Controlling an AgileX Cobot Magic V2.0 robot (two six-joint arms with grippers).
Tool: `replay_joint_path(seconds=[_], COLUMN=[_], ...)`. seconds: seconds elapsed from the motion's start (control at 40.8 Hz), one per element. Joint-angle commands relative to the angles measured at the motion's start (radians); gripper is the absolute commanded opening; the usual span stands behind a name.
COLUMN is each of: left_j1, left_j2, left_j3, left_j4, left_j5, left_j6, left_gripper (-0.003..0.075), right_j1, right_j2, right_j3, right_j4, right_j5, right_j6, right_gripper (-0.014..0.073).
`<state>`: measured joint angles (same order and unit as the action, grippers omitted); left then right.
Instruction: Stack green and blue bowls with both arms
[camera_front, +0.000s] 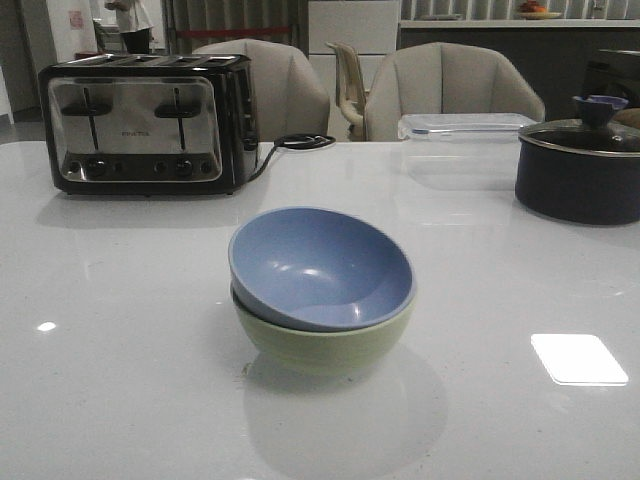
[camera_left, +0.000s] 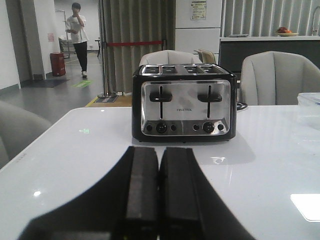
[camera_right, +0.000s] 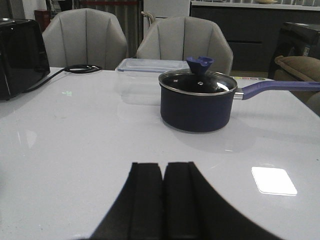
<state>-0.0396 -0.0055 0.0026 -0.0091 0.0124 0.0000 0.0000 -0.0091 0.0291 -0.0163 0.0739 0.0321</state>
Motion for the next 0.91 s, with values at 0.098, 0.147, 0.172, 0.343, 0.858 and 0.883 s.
replay_joint_path(seconds=[0.098, 0.147, 0.172, 0.343, 0.858, 0.883], left_j1=[0.001, 0.001, 0.001, 0.001, 0.001, 0.001], left_j2=[-0.016, -0.016, -0.016, -0.016, -0.016, -0.016], left_j3=[0.009, 0.009, 0.009, 0.009, 0.009, 0.009], left_j4=[-0.007, -0.007, -0.007, -0.007, -0.007, -0.007], left_j5=[-0.09, -0.09, -0.09, -0.09, -0.09, -0.09], left_j6=[0.0, 0.0, 0.0, 0.0, 0.0, 0.0], left_gripper=[0.0099, 0.0099, 0.0099, 0.0099, 0.0099, 0.0099], right_j1=[-0.004, -0.016, -0.022, -0.039, -0.039, -0.039], right_j2=[-0.02, -0.02, -0.02, -0.02, -0.02, -0.02], right_j3=[-0.006, -0.006, -0.006, -0.006, -0.006, -0.006], right_j4=[-0.035, -0.035, -0.035, -0.035, -0.035, -0.035], right_j5=[-0.143, -0.147, -0.147, -0.148, -0.146, -0.146], right_j6=[0.032, 0.032, 0.032, 0.032, 0.032, 0.032], right_gripper=[0.0045, 0.0045, 0.0045, 0.0045, 0.0045, 0.0045])
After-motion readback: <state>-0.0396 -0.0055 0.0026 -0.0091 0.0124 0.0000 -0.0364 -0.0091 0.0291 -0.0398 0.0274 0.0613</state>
